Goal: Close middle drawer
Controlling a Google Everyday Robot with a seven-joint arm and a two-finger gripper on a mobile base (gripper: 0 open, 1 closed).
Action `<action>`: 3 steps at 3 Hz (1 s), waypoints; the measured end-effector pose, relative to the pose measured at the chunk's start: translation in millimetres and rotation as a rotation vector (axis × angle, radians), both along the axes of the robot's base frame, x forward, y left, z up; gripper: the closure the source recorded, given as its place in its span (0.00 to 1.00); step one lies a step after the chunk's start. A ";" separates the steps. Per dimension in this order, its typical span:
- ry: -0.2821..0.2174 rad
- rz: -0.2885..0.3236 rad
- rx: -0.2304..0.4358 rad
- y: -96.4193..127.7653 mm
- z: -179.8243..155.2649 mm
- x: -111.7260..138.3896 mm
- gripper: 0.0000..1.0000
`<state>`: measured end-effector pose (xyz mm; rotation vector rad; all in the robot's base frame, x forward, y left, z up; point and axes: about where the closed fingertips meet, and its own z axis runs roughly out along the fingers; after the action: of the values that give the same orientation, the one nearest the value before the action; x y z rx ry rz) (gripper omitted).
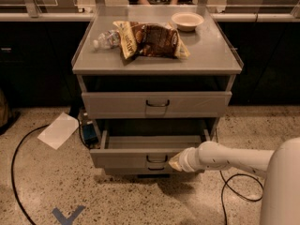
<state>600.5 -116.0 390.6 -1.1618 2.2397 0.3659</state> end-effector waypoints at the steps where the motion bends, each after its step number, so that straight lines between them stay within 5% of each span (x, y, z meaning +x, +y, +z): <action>1: 0.000 0.000 0.000 0.0 0.0 0.0 1.00; 2: 0.005 -0.048 -0.040 -10.2 -1.2 18.9 1.00; 3: 0.003 -0.180 -0.071 -44.4 1.6 50.8 1.00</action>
Offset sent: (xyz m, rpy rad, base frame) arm 0.0577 -0.0350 -0.0001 -0.1234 0.0104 -0.1500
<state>651.3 -160.4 392.3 -0.9855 2.3546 0.2174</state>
